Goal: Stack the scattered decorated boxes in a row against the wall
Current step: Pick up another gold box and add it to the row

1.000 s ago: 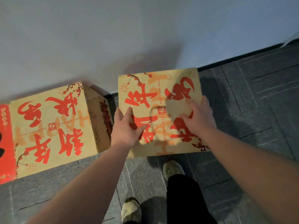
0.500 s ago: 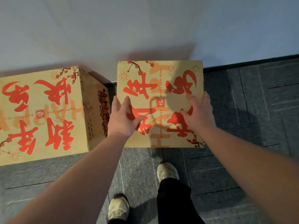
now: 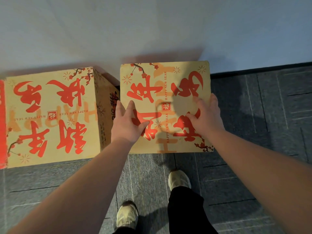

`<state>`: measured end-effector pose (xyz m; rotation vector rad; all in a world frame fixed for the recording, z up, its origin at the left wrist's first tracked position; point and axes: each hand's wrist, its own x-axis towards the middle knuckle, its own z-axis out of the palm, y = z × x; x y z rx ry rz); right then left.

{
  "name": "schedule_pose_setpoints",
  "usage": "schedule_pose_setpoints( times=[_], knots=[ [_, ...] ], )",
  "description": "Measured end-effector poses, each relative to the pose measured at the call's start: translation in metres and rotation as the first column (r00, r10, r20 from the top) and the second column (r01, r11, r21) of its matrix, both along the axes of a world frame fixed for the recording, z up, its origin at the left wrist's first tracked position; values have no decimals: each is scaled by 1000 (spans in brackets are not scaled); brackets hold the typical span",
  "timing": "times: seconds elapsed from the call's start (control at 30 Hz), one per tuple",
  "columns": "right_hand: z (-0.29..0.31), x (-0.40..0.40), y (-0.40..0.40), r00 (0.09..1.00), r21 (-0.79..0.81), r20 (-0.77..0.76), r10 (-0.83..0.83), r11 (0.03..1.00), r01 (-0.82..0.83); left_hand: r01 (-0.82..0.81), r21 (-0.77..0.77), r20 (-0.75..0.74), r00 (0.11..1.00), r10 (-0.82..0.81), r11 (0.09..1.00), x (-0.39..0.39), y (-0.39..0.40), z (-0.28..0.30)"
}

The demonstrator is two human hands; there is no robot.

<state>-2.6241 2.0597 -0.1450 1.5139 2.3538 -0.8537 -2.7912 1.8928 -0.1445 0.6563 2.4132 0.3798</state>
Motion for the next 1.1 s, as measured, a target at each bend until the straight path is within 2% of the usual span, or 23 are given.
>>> schedule_pose_setpoints(
  times=[0.2, 0.4, 1.1],
  knots=[
    [1, -11, -9, 1000, 19, -6, 28, 999, -28, 14, -79, -50, 999, -18, 997, -7, -8, 6],
    [0, -21, -15, 999, 7, -13, 46, 999, -46, 120, -142, -225, 963, -150, 983, -14, -20, -1],
    [-10, -54, -30, 991, 16, -62, 118, 993, -118, 80, -326, -288, 941, -179, 942, -41, -43, 1]
  ],
)
